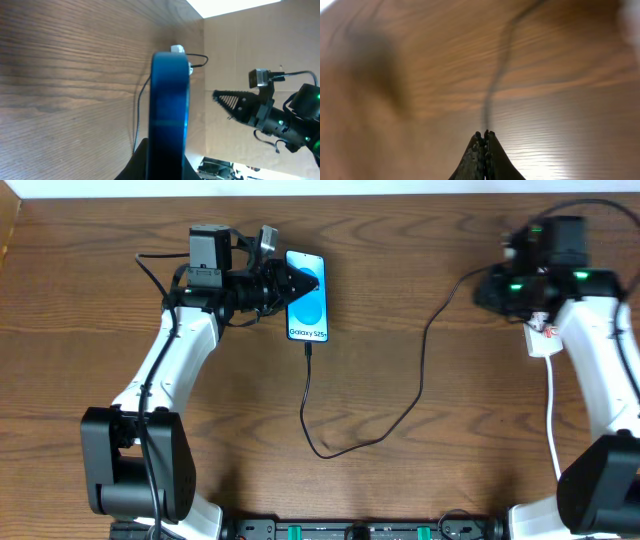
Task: Plug charger to phone and switch on socket
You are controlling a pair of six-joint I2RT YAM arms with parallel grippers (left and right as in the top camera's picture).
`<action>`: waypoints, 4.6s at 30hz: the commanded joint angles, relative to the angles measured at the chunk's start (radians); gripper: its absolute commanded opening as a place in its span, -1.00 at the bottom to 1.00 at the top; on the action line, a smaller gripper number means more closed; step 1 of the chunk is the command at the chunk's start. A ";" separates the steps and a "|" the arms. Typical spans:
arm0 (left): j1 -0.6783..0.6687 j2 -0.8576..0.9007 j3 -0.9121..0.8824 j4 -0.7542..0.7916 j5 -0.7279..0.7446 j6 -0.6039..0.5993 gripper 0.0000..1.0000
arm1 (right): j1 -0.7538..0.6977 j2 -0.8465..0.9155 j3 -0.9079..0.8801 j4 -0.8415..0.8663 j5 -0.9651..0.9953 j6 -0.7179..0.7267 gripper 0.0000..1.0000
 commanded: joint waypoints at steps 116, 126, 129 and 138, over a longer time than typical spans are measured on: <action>0.002 0.084 0.014 -0.140 -0.066 0.198 -0.86 | -0.372 -0.098 0.035 0.113 -0.086 -0.041 -0.98; 0.002 0.224 0.014 -0.141 -0.120 0.197 -0.86 | -0.180 -0.098 0.035 0.096 0.030 -0.074 -0.97; 0.002 0.240 0.014 -0.141 -0.141 0.197 -0.86 | -0.121 -0.098 0.035 0.094 0.074 -0.085 -0.98; 0.002 0.326 0.014 -0.140 -0.143 0.197 -0.85 | 0.016 -0.098 0.035 0.087 0.178 -0.086 -0.98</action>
